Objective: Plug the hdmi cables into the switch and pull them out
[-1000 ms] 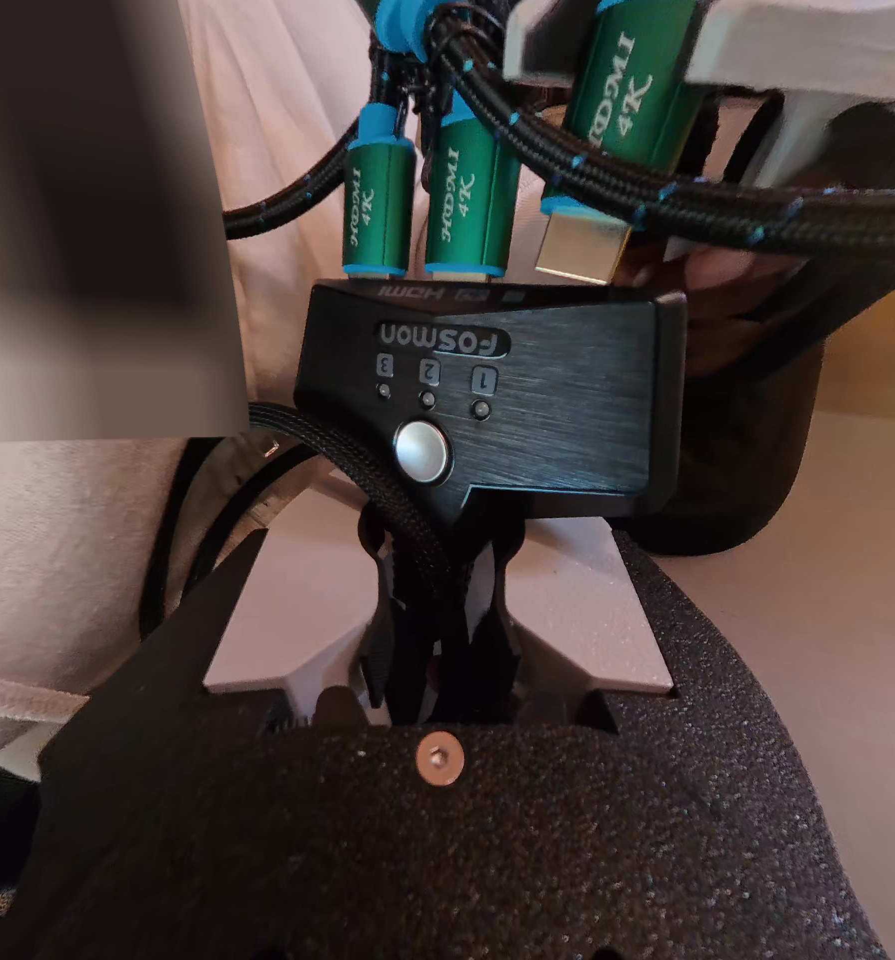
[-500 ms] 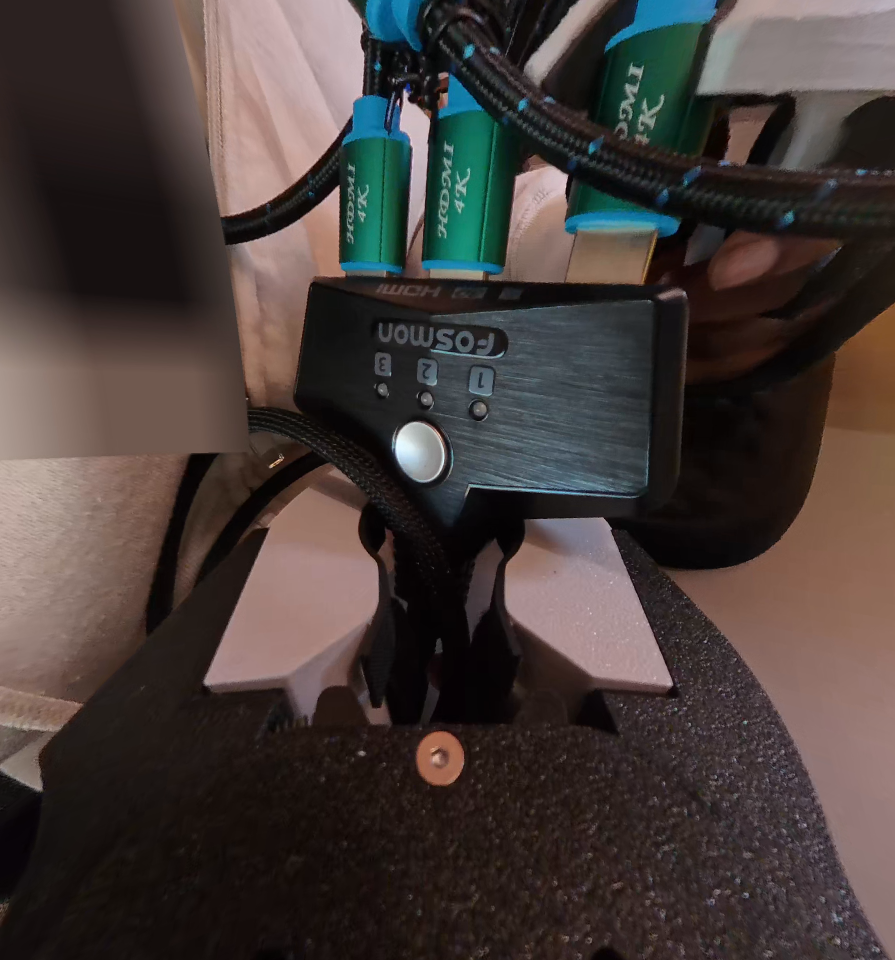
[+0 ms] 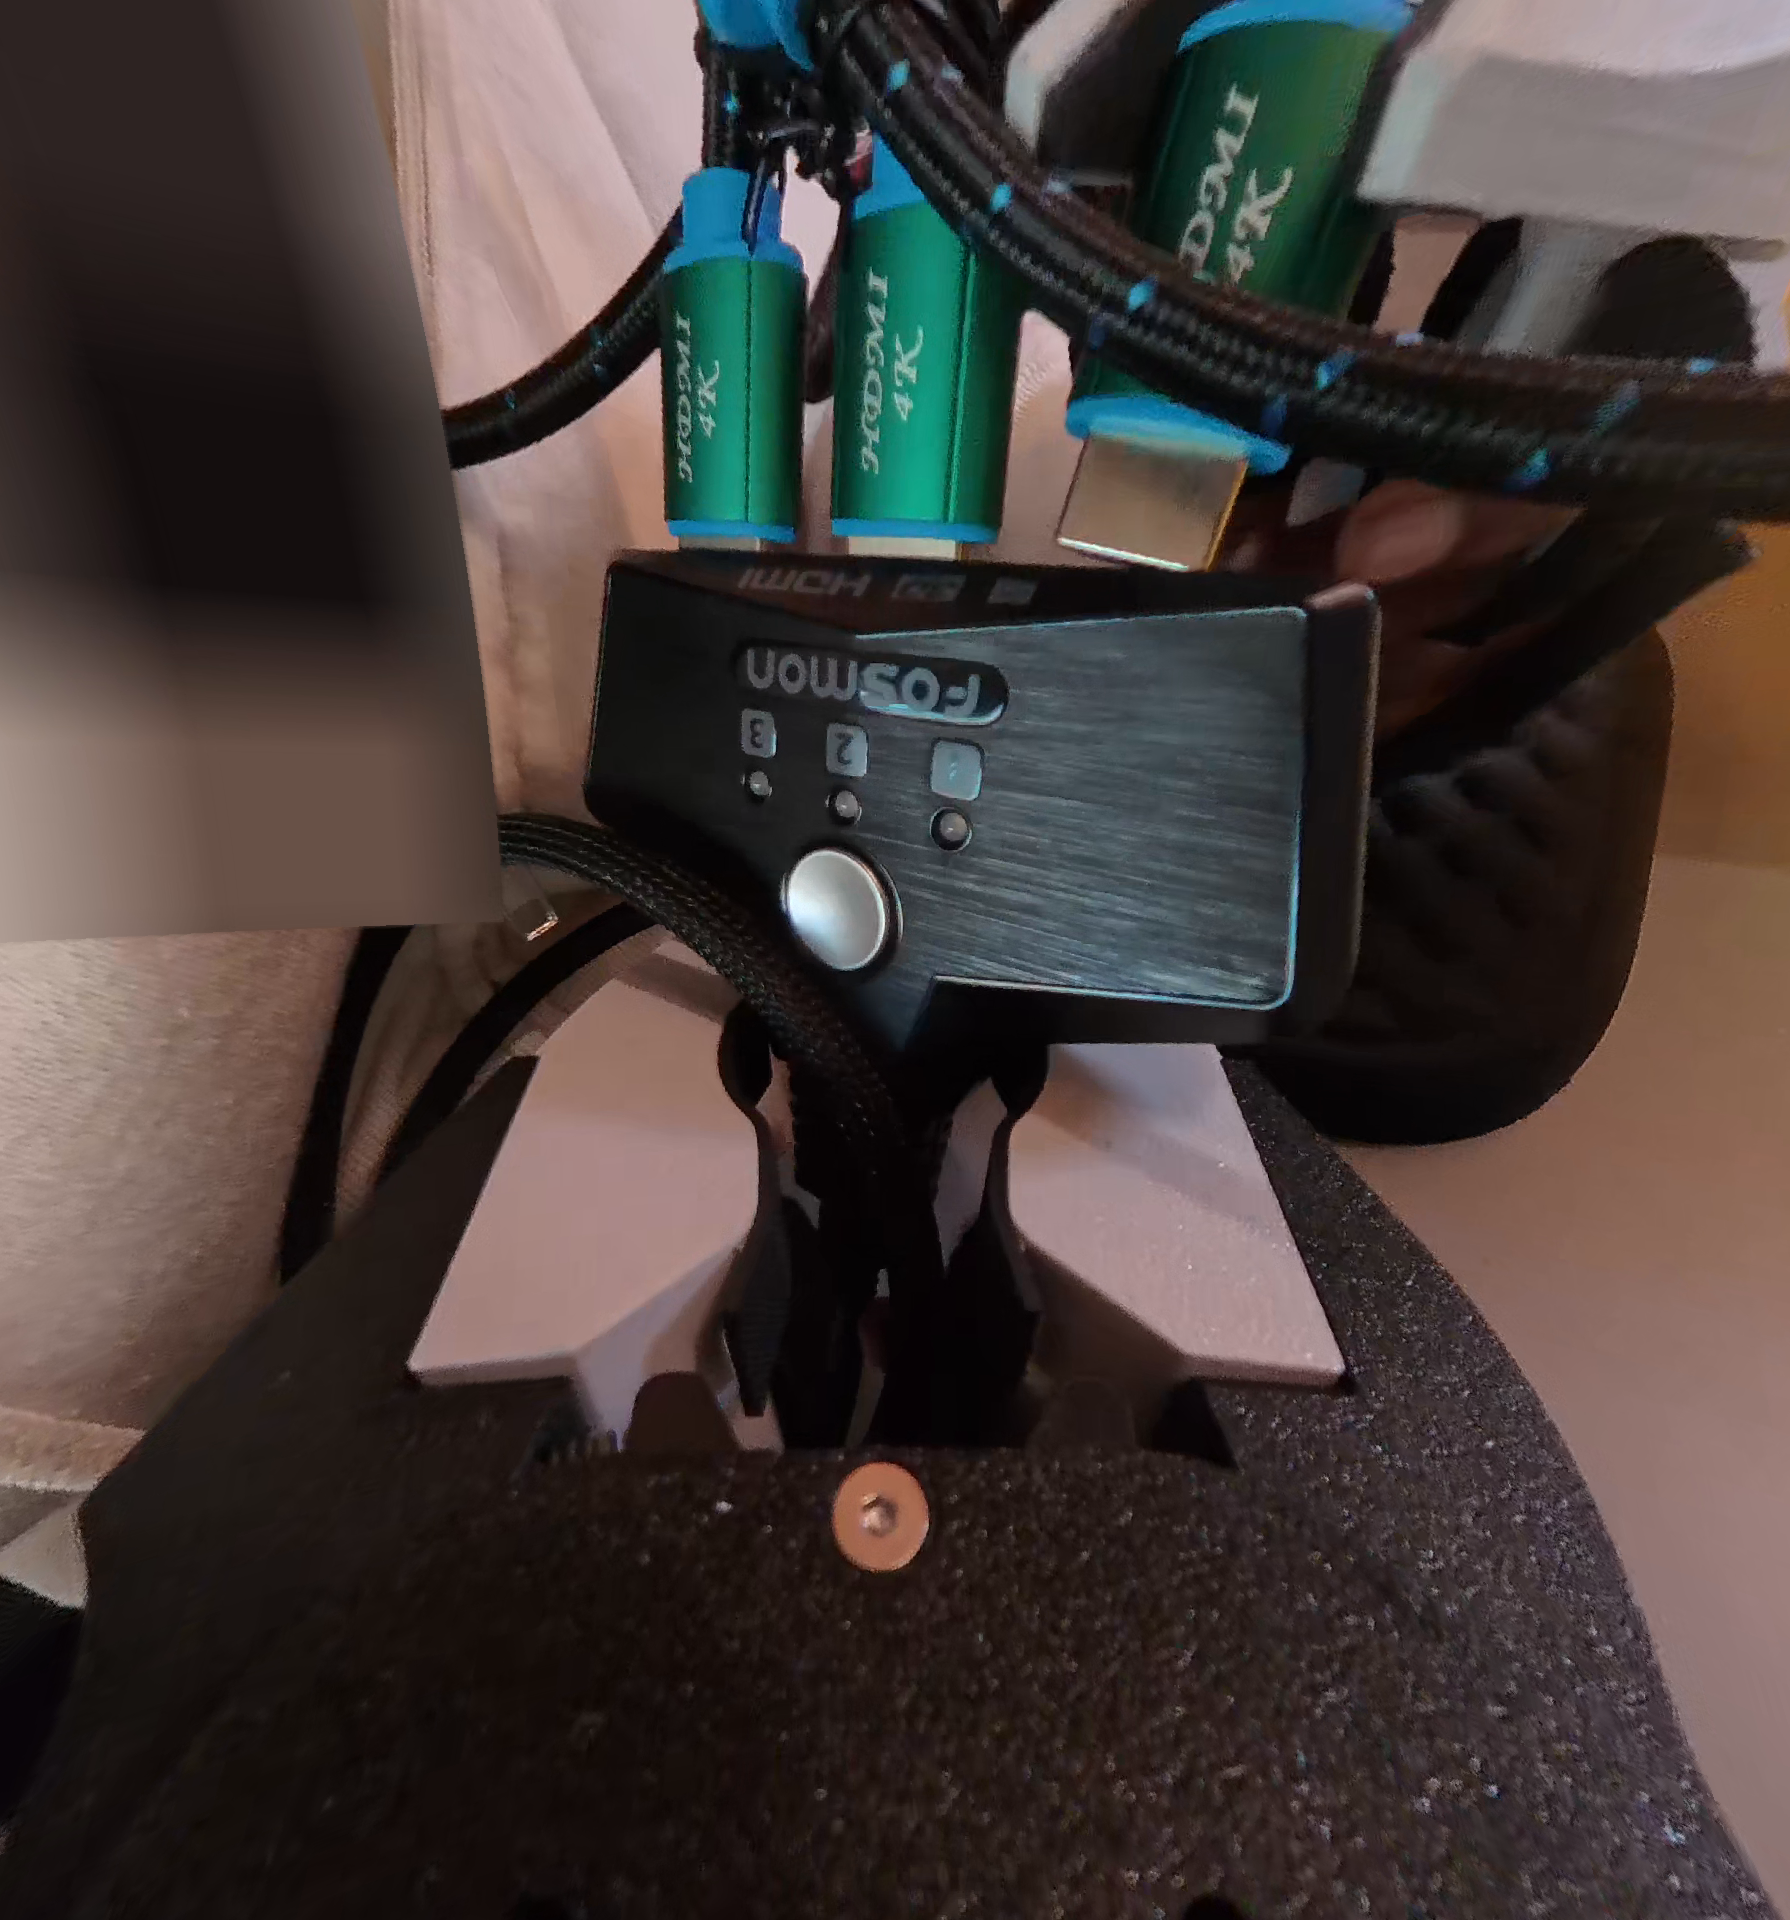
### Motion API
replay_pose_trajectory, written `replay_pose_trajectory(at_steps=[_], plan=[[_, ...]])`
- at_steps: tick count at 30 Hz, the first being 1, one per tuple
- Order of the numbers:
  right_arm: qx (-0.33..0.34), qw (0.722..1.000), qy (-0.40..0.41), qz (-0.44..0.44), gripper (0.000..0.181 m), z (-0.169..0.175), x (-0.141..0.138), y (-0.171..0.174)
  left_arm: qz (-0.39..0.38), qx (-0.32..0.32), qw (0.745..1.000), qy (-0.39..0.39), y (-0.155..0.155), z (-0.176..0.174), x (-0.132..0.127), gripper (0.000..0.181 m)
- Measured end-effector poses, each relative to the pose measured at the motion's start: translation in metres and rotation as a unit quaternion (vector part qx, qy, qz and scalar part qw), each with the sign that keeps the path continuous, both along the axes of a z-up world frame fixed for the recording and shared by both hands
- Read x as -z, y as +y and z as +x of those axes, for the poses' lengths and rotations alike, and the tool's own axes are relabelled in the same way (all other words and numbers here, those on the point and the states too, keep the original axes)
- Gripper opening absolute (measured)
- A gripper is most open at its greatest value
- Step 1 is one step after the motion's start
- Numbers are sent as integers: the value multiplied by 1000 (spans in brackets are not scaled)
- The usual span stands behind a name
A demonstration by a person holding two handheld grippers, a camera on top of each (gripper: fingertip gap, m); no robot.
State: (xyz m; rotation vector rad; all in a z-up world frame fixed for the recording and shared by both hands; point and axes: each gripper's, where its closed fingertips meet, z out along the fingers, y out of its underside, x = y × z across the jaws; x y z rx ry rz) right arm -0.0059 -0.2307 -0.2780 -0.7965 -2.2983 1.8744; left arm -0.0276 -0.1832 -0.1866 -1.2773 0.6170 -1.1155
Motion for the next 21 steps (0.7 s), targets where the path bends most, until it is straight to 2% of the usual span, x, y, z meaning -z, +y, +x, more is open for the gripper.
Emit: replay_pose_trajectory(at_steps=[3, 8, 15, 18, 21], plan=[[-6, 1000, -2, 11, 41, 0, 3, -3, -17, -2, 1000, 9, -5, 0, 3, 21], [-21, 1000, -18, 0, 41, 2, 2, -6, 18, -3, 999, 31, -4, -2, 3, 21], [-37, 999, -18, -13, 41, 6, -1, -7, -14, 25, 1000, -1, -3, -2, 4, 21], [-42, 999, 1, -25, 41, 7, -6, -7, -29, 32, 998, -38, -4, -3, 3, 21], [-38, 999, 1, -25, 41, 7, -6, -6, -8, 12, 1000, -4, -4, -1, 6, 21]])
